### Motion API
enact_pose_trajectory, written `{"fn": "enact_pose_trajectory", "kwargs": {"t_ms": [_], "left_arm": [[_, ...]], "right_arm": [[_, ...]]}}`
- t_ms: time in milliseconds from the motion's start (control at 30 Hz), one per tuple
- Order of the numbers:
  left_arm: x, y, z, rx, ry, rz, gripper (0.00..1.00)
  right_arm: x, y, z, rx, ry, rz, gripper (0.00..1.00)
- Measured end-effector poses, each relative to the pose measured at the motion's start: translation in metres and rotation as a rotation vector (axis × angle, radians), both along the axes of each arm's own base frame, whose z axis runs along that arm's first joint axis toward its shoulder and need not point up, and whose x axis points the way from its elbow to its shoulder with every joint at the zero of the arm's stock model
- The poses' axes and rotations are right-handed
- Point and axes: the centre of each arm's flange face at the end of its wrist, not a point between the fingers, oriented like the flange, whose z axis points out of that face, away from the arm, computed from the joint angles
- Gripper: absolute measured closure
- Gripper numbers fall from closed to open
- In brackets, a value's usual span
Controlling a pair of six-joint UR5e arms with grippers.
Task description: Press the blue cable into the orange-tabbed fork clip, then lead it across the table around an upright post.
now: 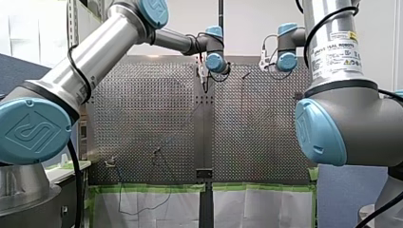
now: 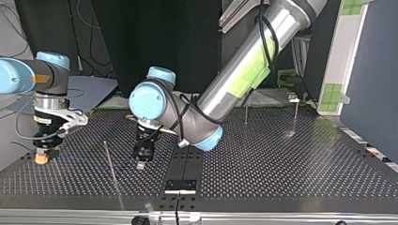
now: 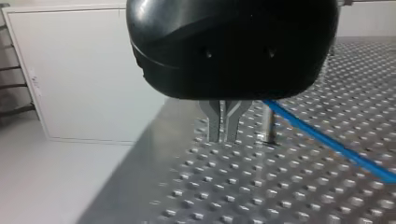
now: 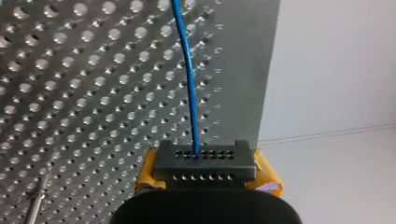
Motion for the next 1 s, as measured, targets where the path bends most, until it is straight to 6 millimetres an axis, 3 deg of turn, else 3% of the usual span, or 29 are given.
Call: {"fn": "enact_pose_trajectory", "kwargs": {"t_ms": [133,467,733,1000], "left_arm": [[0.003,-0.004,-0.018,0.017,0.022,-0.001,1.00],[0.007,-0.004,-0.033,0.017,0.041,0.001,1.00],[0.008,-0.002,-0.066,0.040,0.075,-0.005,1.00],[0.008,-0.002,-0.070,0.048,0.077,-0.004,1.00]], "right_arm": [[0.000,0.001,-0.009,0.014,0.003,-0.001,1.00],[-0.001,0.007,-0.040,0.041,0.002,0.002,1.00],[0.002,0.009,-0.060,0.040,0.000,0.011,1.00],[0.005,0.004,-0.087,0.079,0.016,0.018,1.00]]}}
